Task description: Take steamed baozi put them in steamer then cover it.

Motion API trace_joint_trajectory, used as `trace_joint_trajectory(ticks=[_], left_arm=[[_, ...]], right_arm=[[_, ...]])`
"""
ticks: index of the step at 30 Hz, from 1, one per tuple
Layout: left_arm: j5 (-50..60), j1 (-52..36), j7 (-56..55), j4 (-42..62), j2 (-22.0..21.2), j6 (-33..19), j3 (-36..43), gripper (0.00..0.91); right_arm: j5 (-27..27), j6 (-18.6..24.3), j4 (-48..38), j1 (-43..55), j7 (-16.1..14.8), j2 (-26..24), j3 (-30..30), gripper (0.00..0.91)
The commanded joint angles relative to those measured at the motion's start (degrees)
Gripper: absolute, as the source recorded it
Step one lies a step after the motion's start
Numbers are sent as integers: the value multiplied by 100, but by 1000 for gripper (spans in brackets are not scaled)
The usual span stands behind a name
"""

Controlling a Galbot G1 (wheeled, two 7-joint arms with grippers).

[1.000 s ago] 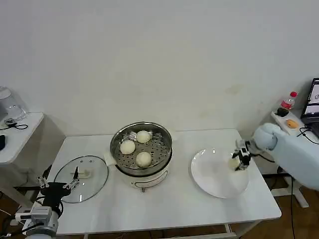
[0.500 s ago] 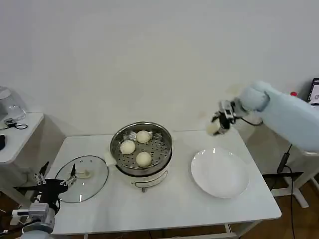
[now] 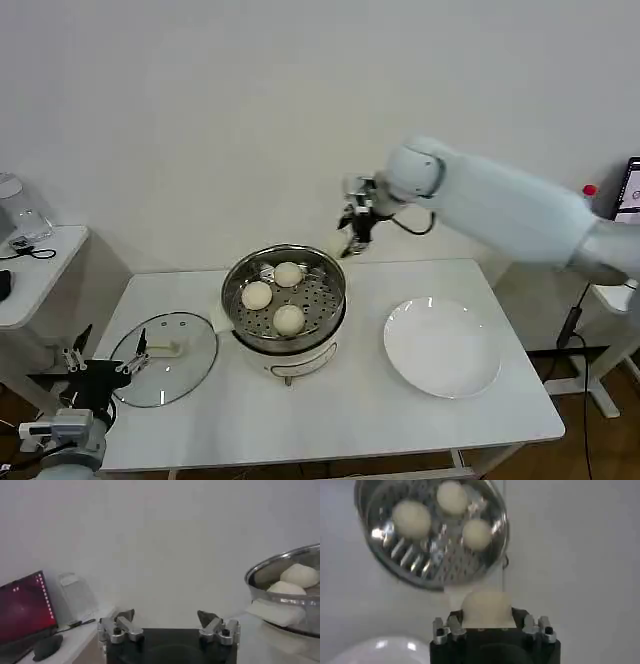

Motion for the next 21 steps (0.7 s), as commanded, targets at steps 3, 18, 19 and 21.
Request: trace_joint_trajectory(ticks=[3, 18, 19, 21], left_arm=[[-2, 25, -1, -59, -33, -5, -26, 907], [-47, -1, 5, -16, 7, -10, -81, 907], [-51, 0, 7, -14, 8, -12, -82, 907], [-52, 8, 11, -7, 10, -17, -90, 907]], right_arm=[[435, -571, -566, -539, 409, 1095, -216, 675], [-43, -487, -695, -926, 280, 891, -200, 675], [-79, -467, -721, -939, 274, 885, -200, 675], [-185, -429, -781, -955, 247, 884, -206, 675]])
